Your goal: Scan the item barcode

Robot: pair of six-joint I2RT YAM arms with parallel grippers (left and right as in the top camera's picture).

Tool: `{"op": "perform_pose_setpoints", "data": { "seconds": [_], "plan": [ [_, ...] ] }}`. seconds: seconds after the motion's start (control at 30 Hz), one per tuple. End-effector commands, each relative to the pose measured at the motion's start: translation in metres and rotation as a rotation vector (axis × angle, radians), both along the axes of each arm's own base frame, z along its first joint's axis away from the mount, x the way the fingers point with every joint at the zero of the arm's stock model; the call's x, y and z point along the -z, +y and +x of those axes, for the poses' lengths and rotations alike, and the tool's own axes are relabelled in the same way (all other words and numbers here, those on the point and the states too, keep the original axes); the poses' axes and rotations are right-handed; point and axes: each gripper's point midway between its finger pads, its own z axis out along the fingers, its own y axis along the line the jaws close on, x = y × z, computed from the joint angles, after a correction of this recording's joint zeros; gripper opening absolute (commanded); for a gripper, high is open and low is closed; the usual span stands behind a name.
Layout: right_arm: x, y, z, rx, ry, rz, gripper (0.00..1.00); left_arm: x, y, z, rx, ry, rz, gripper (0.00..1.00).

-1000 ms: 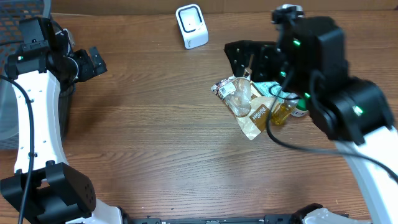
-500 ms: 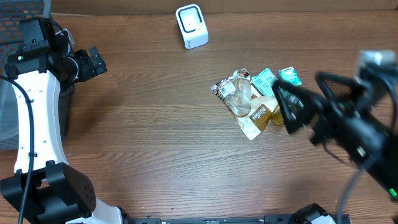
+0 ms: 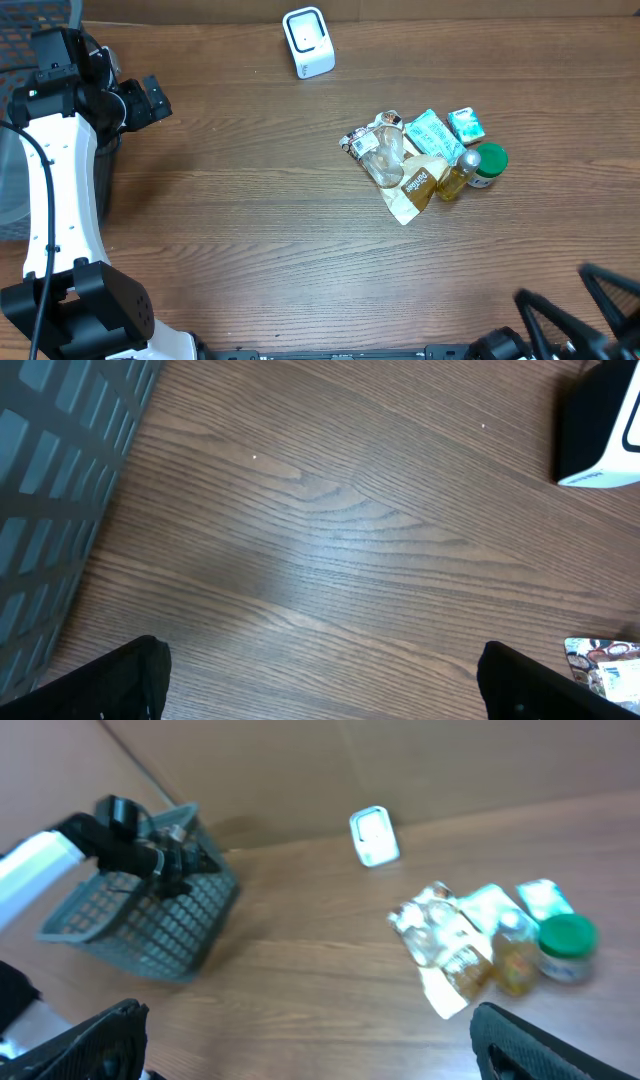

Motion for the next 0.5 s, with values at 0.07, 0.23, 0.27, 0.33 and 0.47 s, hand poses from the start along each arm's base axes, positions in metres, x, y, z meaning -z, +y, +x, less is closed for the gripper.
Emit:
{"op": "perform_pose_setpoints", "data": {
  "seconds": [0.07, 0.23, 0.27, 0.33, 0.47],
  "plan": [
    [-0.005, -0.036, -0.02, 0.14, -0.102, -0.001, 1.0, -0.003, -0.001, 0.002, -0.001, -0.006, 0.004, 1.0],
    [-0.005, -0.052, -0.039, 0.178, -0.162, 0.02, 1.0, -0.003, -0.001, 0.002, -0.001, -0.006, 0.004, 1.0],
    [-0.004, -0.053, -0.043, 0.178, -0.167, 0.023, 1.0, -0.003, -0.002, 0.002, -0.001, -0.006, 0.004, 1.0],
    [-0.002, -0.056, -0.048, 0.179, -0.176, 0.028, 1.0, -0.003, -0.001, 0.002, -0.001, -0.006, 0.004, 1.0],
    [0.011, -0.058, -0.052, 0.2, -0.161, 0.017, 1.0, -0.003, -0.001, 0.002, -0.001, -0.006, 0.004, 1.0]
  ]
}}
